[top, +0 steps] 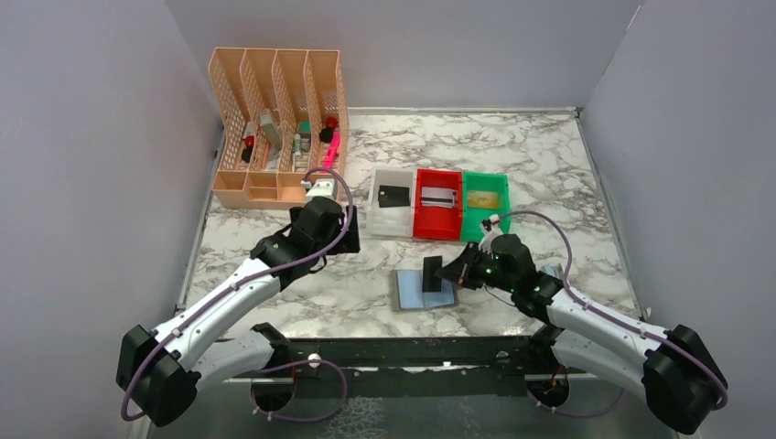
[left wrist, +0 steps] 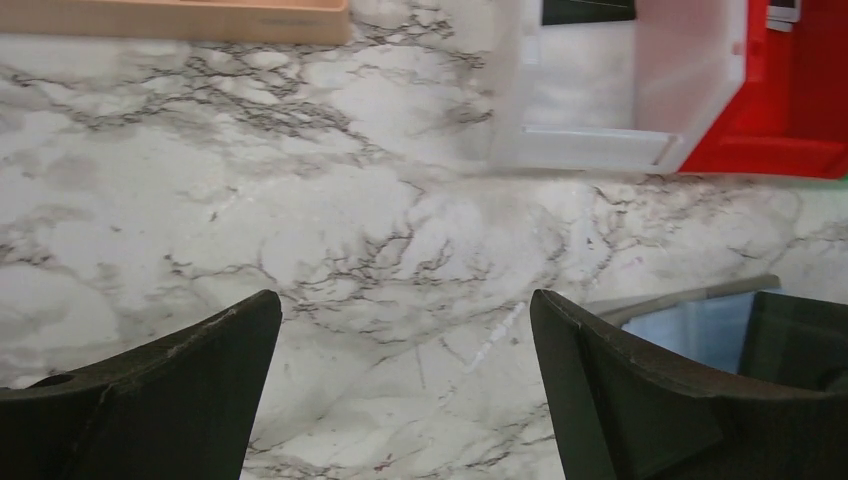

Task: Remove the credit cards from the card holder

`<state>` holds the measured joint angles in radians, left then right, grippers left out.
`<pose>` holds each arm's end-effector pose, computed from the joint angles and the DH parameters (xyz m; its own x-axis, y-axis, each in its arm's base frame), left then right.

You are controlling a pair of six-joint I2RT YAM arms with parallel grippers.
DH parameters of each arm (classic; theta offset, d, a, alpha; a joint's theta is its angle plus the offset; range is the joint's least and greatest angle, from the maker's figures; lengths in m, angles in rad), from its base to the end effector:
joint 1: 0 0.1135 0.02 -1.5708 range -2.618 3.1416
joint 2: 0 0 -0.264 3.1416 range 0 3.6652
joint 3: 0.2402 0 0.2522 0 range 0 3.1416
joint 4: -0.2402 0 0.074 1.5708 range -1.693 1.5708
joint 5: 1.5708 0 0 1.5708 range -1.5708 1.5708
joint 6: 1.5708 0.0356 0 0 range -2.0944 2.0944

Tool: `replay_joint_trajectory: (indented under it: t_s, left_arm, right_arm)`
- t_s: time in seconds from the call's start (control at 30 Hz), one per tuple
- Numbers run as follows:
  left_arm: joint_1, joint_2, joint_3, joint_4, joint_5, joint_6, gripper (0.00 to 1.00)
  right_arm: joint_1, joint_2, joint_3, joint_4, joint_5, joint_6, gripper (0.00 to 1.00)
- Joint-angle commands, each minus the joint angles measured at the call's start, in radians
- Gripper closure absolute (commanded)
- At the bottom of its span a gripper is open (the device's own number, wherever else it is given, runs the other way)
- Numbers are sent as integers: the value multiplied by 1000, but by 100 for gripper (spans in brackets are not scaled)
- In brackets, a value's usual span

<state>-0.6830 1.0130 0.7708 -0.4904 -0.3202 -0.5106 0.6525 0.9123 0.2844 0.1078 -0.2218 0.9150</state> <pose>0.1720 -0.1255 0.2649 -0.6567 -0.0637 -0.7515 0.1108 0.9775 -0.1797 0.1433 0.1193 0.1729 -0.8304 0.3385 -0.4425 -0.1407 0.6411 0.7544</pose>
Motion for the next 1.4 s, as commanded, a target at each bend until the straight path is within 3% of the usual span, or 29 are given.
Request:
replay_joint_trajectory:
  t_s: [0.0,0.43,0.63,0.83,1.07,1.37]
  left_arm:
    - [55,-28,18,-85,-99,81,1]
    - [60,-129,-24,-72,-198,63,1]
    - [60,-135,-25,-73,-214,64,1]
    - [60,-145,-24,-73,-211,69,1]
    - [60,-164,-27,-74,-222,72,1]
    - [60,-169,-28,-73,-226,73,1]
  right_arm:
    - [-6,-14,62,-38,3,-52,99]
    - [-5,154,288,-8,28,-274,99]
    - [1,331,497,-57,47,-491,99]
    - [48,474,683,-80,187,-735,99]
    - [176,564,703,103,351,-1096,99]
    - [214,738,828,36,448,-1316,99]
